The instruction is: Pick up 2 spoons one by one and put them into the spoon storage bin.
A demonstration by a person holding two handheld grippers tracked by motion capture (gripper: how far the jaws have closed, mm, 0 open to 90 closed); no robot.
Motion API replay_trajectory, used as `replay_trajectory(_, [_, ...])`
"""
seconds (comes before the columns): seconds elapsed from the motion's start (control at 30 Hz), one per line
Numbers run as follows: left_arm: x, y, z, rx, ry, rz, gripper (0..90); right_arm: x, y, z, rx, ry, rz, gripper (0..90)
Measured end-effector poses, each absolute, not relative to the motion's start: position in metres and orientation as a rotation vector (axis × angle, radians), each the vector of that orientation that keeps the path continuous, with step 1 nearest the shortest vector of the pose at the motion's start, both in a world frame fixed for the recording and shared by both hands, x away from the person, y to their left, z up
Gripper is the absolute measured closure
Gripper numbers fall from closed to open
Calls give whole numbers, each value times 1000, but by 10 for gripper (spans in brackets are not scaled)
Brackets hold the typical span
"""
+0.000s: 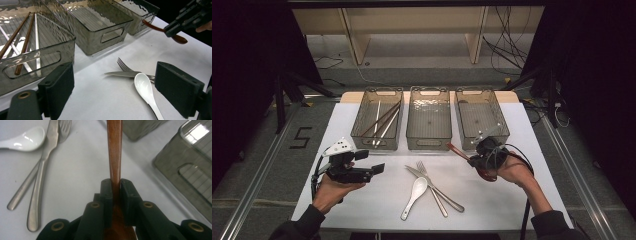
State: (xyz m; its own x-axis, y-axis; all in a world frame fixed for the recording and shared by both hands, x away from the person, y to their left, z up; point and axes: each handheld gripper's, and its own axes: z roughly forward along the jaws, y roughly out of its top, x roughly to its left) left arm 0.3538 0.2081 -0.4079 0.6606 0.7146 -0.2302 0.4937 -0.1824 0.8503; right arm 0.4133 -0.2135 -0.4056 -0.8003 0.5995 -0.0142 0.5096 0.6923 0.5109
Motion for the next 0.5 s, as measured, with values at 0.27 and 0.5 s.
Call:
replay_trajectory(0.27, [354,208,-408,1842,966,267,157,420,-211,-393,958,2642,825,816])
replay_trajectory(0.5, [354,208,-408,1834,968,270,157,432,-206,-385,1002,2575,870,816])
